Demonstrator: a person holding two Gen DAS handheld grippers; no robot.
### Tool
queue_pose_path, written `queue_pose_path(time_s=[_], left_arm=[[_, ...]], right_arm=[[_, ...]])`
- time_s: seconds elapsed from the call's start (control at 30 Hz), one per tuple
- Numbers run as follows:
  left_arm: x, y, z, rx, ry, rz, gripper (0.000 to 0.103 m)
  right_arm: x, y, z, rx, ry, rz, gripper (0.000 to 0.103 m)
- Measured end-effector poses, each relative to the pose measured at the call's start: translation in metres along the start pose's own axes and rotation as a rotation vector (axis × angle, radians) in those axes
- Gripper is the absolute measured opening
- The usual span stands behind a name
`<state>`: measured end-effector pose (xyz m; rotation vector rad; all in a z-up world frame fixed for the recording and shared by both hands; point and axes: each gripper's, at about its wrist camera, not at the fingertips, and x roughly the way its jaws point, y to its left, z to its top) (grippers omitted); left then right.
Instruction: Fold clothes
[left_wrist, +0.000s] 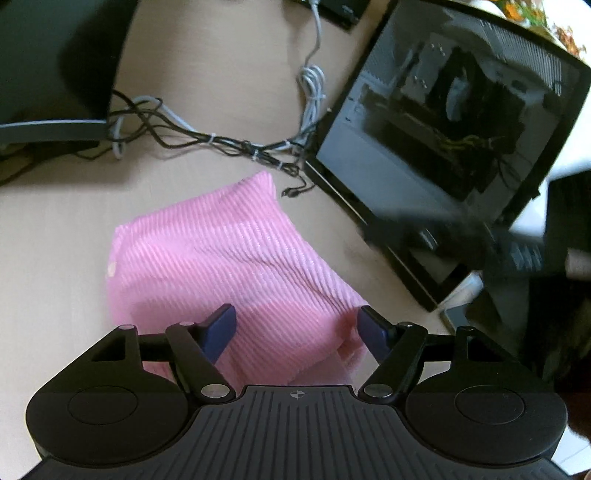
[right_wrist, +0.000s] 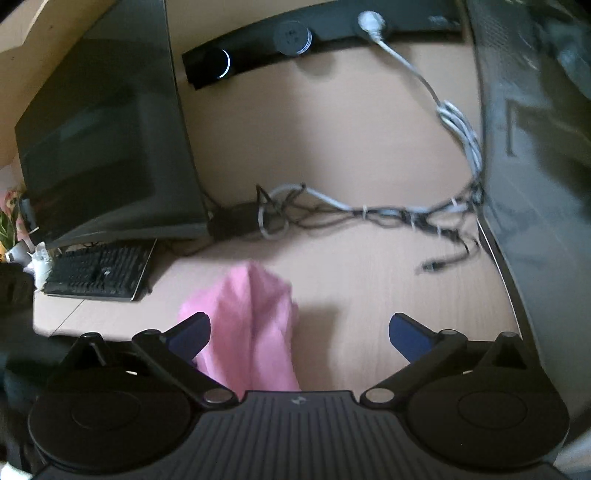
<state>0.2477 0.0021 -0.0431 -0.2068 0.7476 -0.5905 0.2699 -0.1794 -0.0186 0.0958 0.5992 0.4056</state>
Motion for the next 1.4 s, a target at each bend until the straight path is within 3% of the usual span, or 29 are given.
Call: queue_pose_path(time_s=[0.07,0.13,0.2,0.27,0.53,0.73,0.83,0.97,1.13,1.3,1.4], left_arm=[[0.002,-0.005,-0.002,0.038,0.004,0.009,0.083],[0.003,-0.009,-0.004,0.06,0.009,0.014,0.084],[0.003,-0.009,-0.007,0.065,0.015,0.012,0.085],[0.004,-0.007,-0.008,0.063,0.019,0.007,0.084],[0.006,-0.002,-0.014,0.058,0.034,-0.013,0.085],[0.006,-0.002,-0.014,0.063,0.048,-0.026,0.092],[0.005,-0.003,-0.014,0.07,0.051,-0.029,0.093],[0.005,-0.004,-0.012,0.078,0.061,-0.031,0.093],[0.003,-0.004,-0.014,0.084,0.07,-0.032,0.094],[-0.006,-0.003,-0.01,0.095,0.067,-0.06,0.094],[-0.015,-0.002,-0.006,0.107,0.063,-0.087,0.094]], right_arm=[[0.026,0.008,0.011,-0.045,0.032,0.008,0.103],[0.053,0.016,0.009,-0.132,0.107,-0.069,0.103],[0.085,0.018,-0.001,-0.23,0.183,-0.2,0.103],[0.105,0.015,-0.011,-0.255,0.211,-0.246,0.103],[0.097,0.003,-0.002,-0.188,0.235,-0.188,0.103],[0.081,0.007,0.032,-0.138,0.094,-0.19,0.103],[0.118,0.017,0.014,-0.28,0.164,-0.284,0.103],[0.141,0.009,-0.003,-0.247,0.212,-0.348,0.103],[0.097,-0.005,0.009,-0.15,0.162,-0.278,0.103],[0.033,-0.007,0.008,-0.062,0.117,-0.052,0.103],[0.013,-0.006,-0.006,-0.045,0.128,0.009,0.103]])
